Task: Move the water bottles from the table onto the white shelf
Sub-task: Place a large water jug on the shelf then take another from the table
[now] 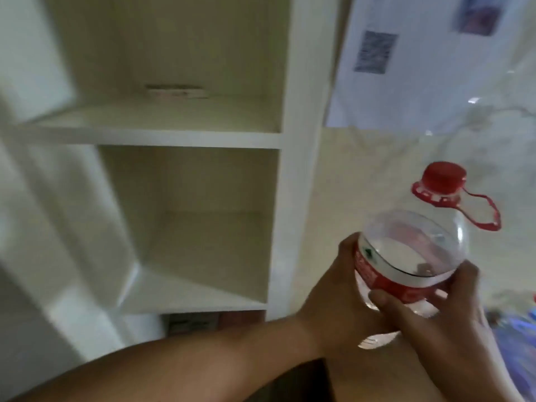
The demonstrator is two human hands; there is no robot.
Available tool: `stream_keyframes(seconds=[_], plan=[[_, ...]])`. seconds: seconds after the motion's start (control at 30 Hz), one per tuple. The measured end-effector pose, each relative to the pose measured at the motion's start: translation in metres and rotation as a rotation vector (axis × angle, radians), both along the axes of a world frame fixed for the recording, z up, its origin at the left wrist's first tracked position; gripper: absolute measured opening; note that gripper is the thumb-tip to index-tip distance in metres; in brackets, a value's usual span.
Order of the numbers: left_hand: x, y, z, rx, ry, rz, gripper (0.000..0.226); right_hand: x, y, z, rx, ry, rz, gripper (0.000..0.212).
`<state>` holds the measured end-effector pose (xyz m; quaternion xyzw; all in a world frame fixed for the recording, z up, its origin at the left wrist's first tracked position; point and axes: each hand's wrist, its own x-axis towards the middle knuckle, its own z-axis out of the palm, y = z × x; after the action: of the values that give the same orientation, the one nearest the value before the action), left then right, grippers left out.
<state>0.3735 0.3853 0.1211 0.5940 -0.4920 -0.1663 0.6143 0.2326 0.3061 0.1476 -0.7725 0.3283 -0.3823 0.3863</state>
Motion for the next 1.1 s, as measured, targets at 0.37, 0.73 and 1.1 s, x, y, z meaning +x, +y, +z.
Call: stream_keyframes(seconds=[0.37, 0.73, 1.1], plan=[[0.108, 0.196, -0.01, -0.015, 0.047, 0.782, 0.089, 0.173, 0.096, -0.041, -0.136, 0.154, 0.909, 0.073], [0.319, 0.168, -0.047, -0.012, 0.021, 0.772, 0.093, 0.397, 0.119, -0.074, 0.033, 0.071, 0.887, 0.092], [0.406, 0.151, -0.095, 0.168, 0.175, 0.981, 0.109, 0.512, 0.108, -0.129, 0.055, 0.337, 0.684, 0.09]])
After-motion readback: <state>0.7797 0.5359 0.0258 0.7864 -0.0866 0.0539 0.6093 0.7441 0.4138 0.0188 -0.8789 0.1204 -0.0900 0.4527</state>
